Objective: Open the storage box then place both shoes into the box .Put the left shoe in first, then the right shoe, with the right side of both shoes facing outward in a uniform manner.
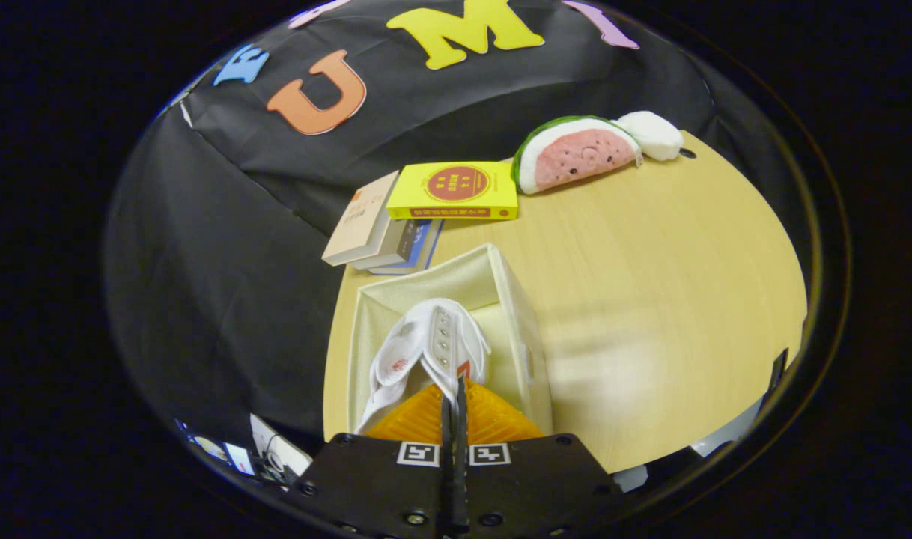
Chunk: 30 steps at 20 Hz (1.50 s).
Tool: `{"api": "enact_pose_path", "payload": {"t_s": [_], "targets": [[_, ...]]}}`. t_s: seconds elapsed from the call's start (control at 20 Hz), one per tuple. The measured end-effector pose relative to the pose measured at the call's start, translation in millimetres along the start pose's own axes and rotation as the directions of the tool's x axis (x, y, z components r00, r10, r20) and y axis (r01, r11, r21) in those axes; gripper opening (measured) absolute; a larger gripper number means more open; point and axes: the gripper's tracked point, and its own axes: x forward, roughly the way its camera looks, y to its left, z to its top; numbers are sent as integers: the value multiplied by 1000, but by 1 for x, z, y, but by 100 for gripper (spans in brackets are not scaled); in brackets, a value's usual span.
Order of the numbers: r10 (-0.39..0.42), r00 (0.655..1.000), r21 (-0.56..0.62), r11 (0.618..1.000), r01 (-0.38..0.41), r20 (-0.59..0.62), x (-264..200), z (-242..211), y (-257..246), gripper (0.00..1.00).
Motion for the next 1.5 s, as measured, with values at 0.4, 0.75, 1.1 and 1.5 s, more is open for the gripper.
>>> {"api": "enact_pose_path", "payload": {"t_s": [0.4,0.75,1.1,1.5], "targets": [[-68,997,51,997,66,34,26,-1,-14,10],[-28,998,-80,996,32,58,8,-8,0,78],[1,962,-257,964,72,272,-52,37,-7,91],[-16,816,-300,926,231,578,-170,102,-67,96]]}}
